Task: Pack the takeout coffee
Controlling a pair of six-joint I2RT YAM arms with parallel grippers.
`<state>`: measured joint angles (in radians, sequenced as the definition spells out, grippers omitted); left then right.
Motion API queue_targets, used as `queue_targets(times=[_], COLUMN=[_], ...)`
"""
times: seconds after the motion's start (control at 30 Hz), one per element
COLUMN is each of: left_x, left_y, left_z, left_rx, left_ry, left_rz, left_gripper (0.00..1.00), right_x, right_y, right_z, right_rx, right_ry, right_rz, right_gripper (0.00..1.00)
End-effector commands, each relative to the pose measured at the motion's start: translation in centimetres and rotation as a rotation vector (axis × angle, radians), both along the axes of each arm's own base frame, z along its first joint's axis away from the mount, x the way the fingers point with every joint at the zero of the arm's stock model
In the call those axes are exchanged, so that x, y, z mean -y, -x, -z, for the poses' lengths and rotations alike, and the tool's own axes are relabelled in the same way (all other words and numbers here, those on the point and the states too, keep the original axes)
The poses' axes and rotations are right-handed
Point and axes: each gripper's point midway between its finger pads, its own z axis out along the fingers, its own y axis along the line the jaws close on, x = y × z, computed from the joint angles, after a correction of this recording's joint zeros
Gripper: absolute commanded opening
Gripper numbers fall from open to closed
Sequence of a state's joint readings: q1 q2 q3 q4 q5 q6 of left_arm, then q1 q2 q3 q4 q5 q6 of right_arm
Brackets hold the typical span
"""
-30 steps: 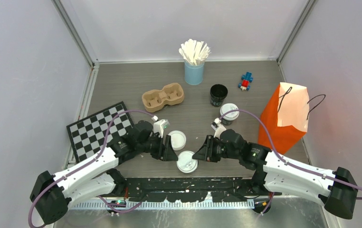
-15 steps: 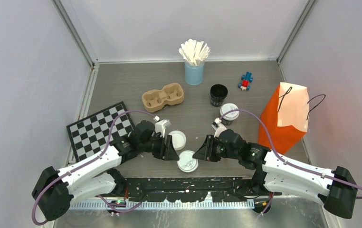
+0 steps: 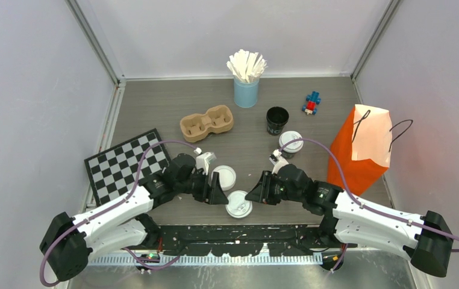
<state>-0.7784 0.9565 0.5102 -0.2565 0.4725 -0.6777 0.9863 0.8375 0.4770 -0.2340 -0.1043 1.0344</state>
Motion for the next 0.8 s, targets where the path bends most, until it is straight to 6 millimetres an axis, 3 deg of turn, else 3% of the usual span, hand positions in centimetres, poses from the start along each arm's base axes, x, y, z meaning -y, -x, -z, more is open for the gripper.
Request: queue_targets(times=[0.0,0.77], left_x=[0.6,1.1], left_y=[-0.4,-1.5], left_z=[-1.6,0.3], left_rx=[0.057,0.05], left_ry=[0.067,-0.006], left_rz=[0.007,0.021], left_gripper=[0.64,0.53], right_x=[-0.3,0.5], right_y=[-0.7,-1.2], right_z=[-1.6,-2.3], right_rx=[0.049,0.083], right_ry=[-0.029,-0.009], right_rz=[0.019,0.044], right_gripper=[0.31,0.4])
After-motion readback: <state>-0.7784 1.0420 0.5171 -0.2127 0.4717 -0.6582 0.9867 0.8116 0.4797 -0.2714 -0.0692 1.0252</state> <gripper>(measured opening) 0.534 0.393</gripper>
